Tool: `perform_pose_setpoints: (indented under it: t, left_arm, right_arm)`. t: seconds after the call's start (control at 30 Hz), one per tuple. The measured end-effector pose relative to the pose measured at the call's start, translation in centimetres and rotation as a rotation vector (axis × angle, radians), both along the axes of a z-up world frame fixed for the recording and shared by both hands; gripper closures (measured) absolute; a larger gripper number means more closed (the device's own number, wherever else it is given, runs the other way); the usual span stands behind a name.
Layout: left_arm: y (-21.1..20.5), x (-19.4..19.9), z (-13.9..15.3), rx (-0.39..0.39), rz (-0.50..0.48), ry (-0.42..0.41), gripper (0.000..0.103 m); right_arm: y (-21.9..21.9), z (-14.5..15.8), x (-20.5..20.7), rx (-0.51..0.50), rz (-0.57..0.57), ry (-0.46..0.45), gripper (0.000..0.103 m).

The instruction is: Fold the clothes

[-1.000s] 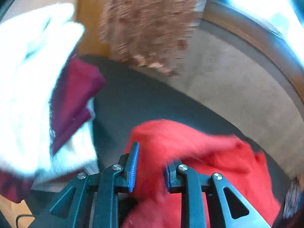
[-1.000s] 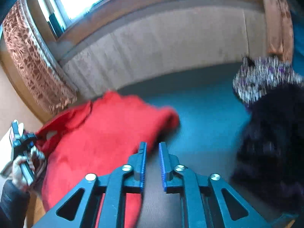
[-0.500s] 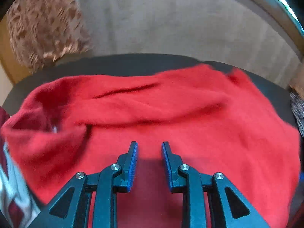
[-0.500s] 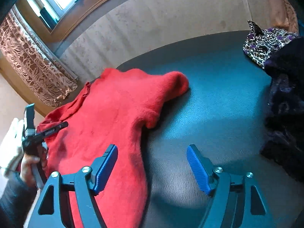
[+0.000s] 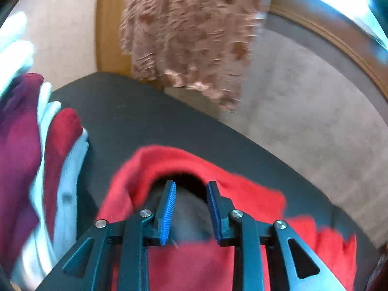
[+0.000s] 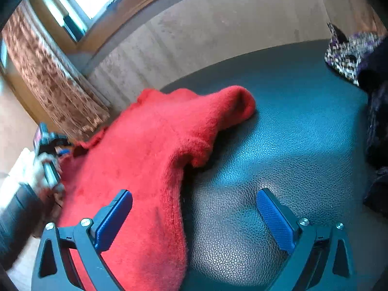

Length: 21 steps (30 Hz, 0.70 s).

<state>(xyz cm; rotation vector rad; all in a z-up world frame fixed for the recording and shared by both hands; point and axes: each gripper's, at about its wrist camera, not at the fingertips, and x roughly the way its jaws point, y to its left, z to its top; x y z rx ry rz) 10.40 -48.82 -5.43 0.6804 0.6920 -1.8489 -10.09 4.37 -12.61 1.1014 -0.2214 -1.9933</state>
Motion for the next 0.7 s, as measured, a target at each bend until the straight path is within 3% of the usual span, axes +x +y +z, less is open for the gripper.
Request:
perform_pose_setpoints:
  t: [0.13,0.2,0.33,0.43,0.53,0.63,0.7]
  left_arm:
    - [8.8,-2.7,-2.1,-0.049,-0.287,-0.078,0.073]
    - [12.1,-4.0,-4.2,-0.045,-0.409,-0.129,0.073]
    - [13.6,-5.1,-5.9,-0.049,-0.42,-0.168,0.063]
    - [13.4,-5.1,-6.6,-0.032,-0.414,-0.138,0.062]
    - [13.0,-5.1,-6.9,-0.027,-0.41,-0.118,0.061]
    - [13.2,-5.3,-6.7,-0.044,-0.403,-0.131,0.061]
    - [13.0,-5.4,-6.5,-0.039,-0.399,-0.117,0.06]
  right_arm:
    - [-0.5,0.8,-1.4,0.035,0.002,-0.069,0.0]
    - [-1.1,2.4,-2.1,0.033,-0.009,-0.026,0.0]
    - [-5.0,6.1,-4.2,0.083,0.072,0.167,0.0]
    - [-10.2,6.8,-7.4,0.141,0.146,0.218,0.0]
    - [-15.1,5.0,-11.1,0.208,0.191,0.118,0.0]
    - [-17.7,1.9,-13.5,0.286,0.205,-0.049,0.0]
    - [-17.2,2.1,-12.8,0.198,0.22,-0.141,0.0]
